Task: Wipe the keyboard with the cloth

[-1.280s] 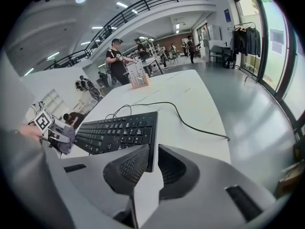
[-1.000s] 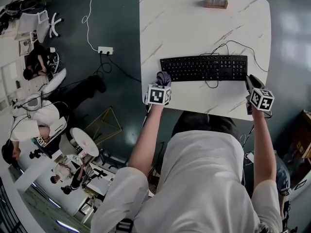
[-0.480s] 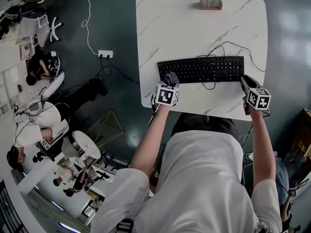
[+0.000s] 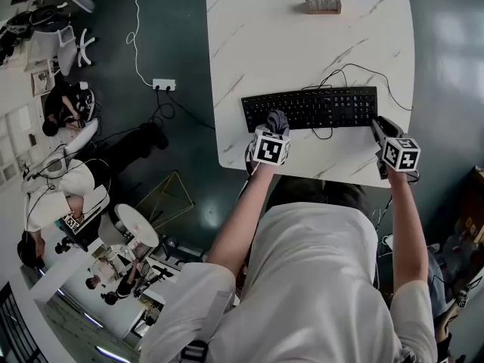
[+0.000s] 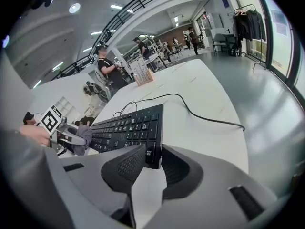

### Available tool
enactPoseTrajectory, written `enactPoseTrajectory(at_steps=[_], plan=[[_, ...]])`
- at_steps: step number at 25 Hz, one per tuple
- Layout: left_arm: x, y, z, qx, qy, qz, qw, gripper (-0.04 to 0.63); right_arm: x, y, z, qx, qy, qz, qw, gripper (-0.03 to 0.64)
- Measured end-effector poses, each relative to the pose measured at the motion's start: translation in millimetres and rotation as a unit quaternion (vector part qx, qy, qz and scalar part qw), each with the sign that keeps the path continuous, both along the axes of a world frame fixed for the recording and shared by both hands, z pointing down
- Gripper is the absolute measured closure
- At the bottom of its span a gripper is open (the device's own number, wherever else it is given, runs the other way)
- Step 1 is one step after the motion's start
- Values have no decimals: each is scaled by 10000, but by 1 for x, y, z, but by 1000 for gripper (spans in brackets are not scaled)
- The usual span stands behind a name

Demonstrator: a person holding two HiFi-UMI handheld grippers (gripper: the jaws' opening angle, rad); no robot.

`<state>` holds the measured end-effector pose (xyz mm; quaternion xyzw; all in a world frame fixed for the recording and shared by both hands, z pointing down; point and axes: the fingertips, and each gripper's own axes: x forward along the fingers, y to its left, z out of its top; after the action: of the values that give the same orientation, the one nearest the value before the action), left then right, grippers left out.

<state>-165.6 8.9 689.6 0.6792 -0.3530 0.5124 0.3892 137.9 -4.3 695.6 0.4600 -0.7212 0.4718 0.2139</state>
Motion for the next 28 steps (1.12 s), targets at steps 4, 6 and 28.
enactPoseTrajectory(at_steps=[4,6,28], plan=[[22,1,-1,-15,153,189,9997,475,0,1,0,-7,-12,-34,10000,517],[35,2,-1,-13,225,274,9994,476,-1,1,0,-12,-37,-51,10000,517],[131,4,-3,-77,398,1107,9930,476,-5,12,-3,154,-348,-170,9991,502]])
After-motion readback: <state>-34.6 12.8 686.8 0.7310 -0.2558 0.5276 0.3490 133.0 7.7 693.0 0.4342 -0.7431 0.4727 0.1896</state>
